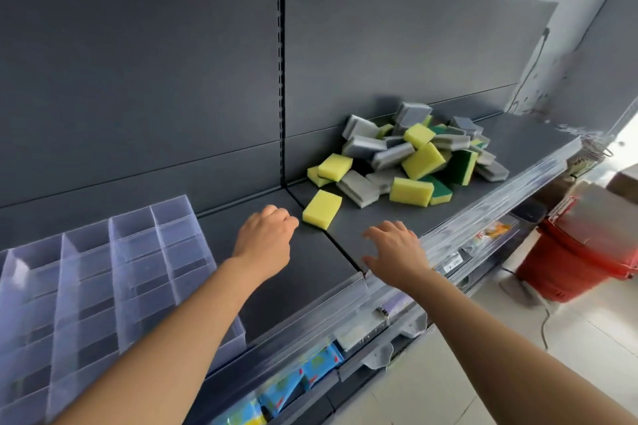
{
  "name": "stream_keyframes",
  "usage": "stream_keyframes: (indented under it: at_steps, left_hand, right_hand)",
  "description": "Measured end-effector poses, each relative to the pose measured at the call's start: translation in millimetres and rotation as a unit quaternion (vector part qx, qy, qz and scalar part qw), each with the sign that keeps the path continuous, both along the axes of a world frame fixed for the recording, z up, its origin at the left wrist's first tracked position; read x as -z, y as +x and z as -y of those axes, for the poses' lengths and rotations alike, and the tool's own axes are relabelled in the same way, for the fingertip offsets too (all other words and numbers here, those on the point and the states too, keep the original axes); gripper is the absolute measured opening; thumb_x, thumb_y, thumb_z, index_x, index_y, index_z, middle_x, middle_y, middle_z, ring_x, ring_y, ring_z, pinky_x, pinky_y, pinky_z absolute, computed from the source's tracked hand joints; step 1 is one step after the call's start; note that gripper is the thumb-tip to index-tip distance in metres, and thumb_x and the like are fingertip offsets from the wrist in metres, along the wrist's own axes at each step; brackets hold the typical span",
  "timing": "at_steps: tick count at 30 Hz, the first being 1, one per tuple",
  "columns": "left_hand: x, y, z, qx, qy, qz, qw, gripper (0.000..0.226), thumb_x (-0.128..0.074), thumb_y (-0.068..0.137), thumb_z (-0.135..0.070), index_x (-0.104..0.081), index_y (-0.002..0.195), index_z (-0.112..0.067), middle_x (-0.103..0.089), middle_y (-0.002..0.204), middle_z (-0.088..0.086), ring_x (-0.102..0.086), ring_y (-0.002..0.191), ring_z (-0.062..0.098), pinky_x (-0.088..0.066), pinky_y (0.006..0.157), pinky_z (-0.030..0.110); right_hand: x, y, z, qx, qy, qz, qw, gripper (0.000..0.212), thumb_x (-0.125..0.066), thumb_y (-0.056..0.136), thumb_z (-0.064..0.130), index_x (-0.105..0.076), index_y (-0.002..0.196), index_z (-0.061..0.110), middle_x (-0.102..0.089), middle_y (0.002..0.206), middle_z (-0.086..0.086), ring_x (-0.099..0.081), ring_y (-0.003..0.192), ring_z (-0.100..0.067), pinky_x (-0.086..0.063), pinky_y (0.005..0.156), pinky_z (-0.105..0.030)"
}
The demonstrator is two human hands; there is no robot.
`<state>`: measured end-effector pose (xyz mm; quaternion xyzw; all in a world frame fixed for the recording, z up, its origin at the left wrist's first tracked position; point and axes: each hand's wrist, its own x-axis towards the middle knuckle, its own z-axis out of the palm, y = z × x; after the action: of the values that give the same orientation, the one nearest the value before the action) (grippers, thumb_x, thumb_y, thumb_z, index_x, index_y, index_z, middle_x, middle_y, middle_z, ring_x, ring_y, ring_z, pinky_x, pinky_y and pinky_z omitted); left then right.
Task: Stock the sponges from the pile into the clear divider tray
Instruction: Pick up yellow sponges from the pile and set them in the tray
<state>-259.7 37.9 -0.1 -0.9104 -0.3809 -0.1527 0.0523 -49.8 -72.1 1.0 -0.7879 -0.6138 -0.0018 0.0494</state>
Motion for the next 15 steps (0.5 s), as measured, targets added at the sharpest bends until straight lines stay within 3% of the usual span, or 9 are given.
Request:
stream_keyframes:
  at_steps: [8,15]
  left_hand:
    - [16,91,-61,-0.011,-0.06,-0.028,0.998,0.038,-0.043,0.082,-0.002,-0.057,0.114,-0.019,-0.054,0.116,-0.002,-0.045,0.11,0.02,-0.043,0.085,0.031]
    - [30,136,-100,-0.047,-0.213,-0.116,0.969,0.044,-0.041,0.091,-0.008,-0.036,0.133,-0.023,-0.037,0.133,0.004,-0.041,0.118,0.025,-0.044,0.086,0.038]
  right_hand:
    - [4,82,-49,0.044,0.0,0.019,0.999,0.049,-0.06,0.085,0.039,-0.047,0.131,0.025,-0.049,0.129,-0.002,-0.039,0.123,-0.024,-0.035,0.099,-0.035]
    - [12,132,-96,0.067,0.028,0.047,0.996,0.05,-0.06,0.086,0.037,-0.042,0.13,0.02,-0.035,0.142,-0.005,-0.031,0.131,-0.027,-0.032,0.103,-0.04]
